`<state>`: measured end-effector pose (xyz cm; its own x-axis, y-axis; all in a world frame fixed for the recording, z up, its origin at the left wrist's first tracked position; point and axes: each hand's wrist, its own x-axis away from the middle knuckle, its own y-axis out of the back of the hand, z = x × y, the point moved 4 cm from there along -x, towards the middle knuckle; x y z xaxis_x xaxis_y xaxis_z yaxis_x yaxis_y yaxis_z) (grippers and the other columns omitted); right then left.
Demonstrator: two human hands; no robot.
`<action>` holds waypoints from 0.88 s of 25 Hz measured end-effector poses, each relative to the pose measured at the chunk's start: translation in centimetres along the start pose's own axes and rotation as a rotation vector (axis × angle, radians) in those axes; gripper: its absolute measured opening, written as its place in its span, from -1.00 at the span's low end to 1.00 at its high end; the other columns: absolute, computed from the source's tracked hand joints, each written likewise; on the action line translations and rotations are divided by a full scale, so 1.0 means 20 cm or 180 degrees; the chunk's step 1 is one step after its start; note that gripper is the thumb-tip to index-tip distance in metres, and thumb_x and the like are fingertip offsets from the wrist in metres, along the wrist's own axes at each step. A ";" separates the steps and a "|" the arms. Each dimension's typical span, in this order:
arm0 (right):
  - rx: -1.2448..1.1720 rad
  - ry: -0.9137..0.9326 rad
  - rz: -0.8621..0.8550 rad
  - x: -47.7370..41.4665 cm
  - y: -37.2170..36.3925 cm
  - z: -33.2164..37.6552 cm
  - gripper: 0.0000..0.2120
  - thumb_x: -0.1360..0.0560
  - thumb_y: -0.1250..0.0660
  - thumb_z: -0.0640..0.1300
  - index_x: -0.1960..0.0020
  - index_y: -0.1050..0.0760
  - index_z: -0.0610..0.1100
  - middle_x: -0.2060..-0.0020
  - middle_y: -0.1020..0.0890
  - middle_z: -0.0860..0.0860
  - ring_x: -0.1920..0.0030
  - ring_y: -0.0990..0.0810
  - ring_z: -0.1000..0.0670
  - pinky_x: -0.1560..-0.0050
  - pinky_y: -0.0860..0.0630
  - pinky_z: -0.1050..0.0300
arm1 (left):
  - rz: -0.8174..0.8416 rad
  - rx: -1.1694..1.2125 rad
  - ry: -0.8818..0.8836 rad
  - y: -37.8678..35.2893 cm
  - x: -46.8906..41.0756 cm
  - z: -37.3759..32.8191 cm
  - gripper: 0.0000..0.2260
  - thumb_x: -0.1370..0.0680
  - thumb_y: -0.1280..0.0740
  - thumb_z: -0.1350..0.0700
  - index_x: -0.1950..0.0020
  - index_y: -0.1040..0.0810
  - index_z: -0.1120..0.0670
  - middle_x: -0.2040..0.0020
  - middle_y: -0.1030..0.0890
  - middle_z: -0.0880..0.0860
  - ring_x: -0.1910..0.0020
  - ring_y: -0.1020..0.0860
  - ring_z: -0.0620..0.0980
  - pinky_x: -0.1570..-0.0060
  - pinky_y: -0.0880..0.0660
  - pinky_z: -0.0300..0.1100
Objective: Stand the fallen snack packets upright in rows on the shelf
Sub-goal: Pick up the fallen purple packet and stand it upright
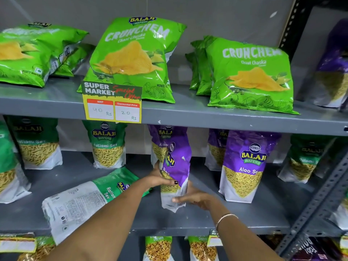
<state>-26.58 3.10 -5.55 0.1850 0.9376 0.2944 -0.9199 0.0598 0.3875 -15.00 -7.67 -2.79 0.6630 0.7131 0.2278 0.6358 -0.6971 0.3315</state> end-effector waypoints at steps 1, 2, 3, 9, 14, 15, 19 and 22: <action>-0.0028 0.0084 -0.0113 -0.01 0.00 0.01 -0.37 -0.25 -0.58 -0.16 -0.21 -0.35 -0.08 -0.04 -0.50 0.12 -0.21 -0.46 0.05 -0.22 -0.47 0.24 | -0.0009 0.0056 -0.0026 -0.01 -0.01 0.00 0.03 -0.27 -0.55 0.26 -0.53 0.07 0.11 -0.46 -0.32 0.12 -0.44 -0.31 0.09 -0.44 -0.26 -0.07; -0.0034 0.0071 -0.0127 -0.01 -0.01 0.00 -0.47 -0.28 -0.55 -0.20 -0.13 -0.36 -0.05 0.01 -0.48 0.13 -0.18 -0.46 0.06 -0.31 -0.42 0.16 | -0.0028 0.0098 -0.0004 0.00 0.00 0.00 0.03 -0.25 -0.56 0.26 -0.52 0.03 0.11 -0.44 -0.35 0.12 -0.42 -0.34 0.08 -0.42 -0.29 -0.08; -0.0171 0.0122 -0.0167 -0.02 0.00 0.00 -0.49 -0.30 -0.53 -0.22 -0.12 -0.34 -0.08 0.01 -0.49 0.13 -0.15 -0.47 0.06 -0.34 -0.40 0.11 | -0.0048 0.0084 -0.0010 0.01 0.00 0.01 0.04 -0.20 -0.59 0.22 -0.51 -0.02 0.10 -0.43 -0.36 0.11 -0.40 -0.36 0.07 -0.41 -0.31 -0.09; -0.0570 0.0197 -0.0475 -0.01 0.16 -0.05 -0.46 -0.32 -0.44 -0.43 -0.27 -0.38 -0.35 -0.07 -0.60 -0.16 0.05 -0.63 0.03 0.28 -0.56 0.41 | -0.0131 -0.0320 0.0429 0.08 0.03 0.05 -0.31 -0.34 -0.49 0.19 -0.37 -0.21 0.15 -0.39 -0.34 0.17 -0.36 -0.33 0.07 -0.35 -0.28 -0.08; -0.0905 0.0304 -0.0399 -0.06 0.23 -0.06 -0.35 -0.22 -0.47 -0.30 -0.29 -0.38 -0.30 -0.19 -0.59 -0.24 -0.04 -0.63 -0.06 0.19 -0.60 0.34 | -0.0366 -0.0022 0.0276 0.11 0.04 0.09 -0.31 -0.27 -0.53 0.26 -0.26 -0.21 0.19 -0.22 -0.52 0.17 -0.27 -0.48 0.13 -0.30 -0.41 0.02; -0.0935 0.0377 -0.0220 -0.05 0.21 -0.05 -0.45 -0.29 -0.46 -0.35 -0.25 -0.41 -0.26 -0.14 -0.62 -0.19 0.03 -0.67 0.01 0.19 -0.60 0.33 | -0.0374 0.0055 0.0192 0.10 0.04 0.10 -0.38 -0.31 -0.51 0.30 -0.27 -0.27 0.19 -0.21 -0.53 0.17 -0.24 -0.49 0.10 -0.28 -0.42 -0.02; -0.0984 0.0490 -0.0041 -0.06 0.18 -0.02 -0.60 -0.36 -0.41 -0.44 -0.09 -0.48 -0.09 -0.22 -0.57 -0.21 -0.05 -0.62 -0.08 0.00 -0.62 0.24 | -0.0396 0.0194 0.0043 0.04 0.09 0.10 -0.64 -0.29 -0.52 0.27 0.04 -0.47 0.02 -0.11 -0.60 0.11 -0.12 -0.53 0.02 -0.19 -0.44 -0.11; -0.0979 0.0273 0.0124 -0.07 0.19 0.00 -0.62 -0.34 -0.44 -0.40 -0.10 -0.51 -0.12 -0.11 -0.63 -0.15 0.06 -0.64 0.02 0.05 -0.61 0.28 | -0.0444 -0.0221 0.0205 0.06 0.12 0.14 -0.39 -0.17 -0.56 0.00 -0.14 -0.43 0.06 -0.25 -0.57 0.11 -0.24 -0.52 0.10 -0.30 -0.44 0.02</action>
<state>-30.30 2.08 -4.55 0.1297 0.9659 0.2239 -0.9895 0.1117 0.0913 -11.50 -7.11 -4.43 0.5421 0.8075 0.2326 0.6895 -0.5857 0.4261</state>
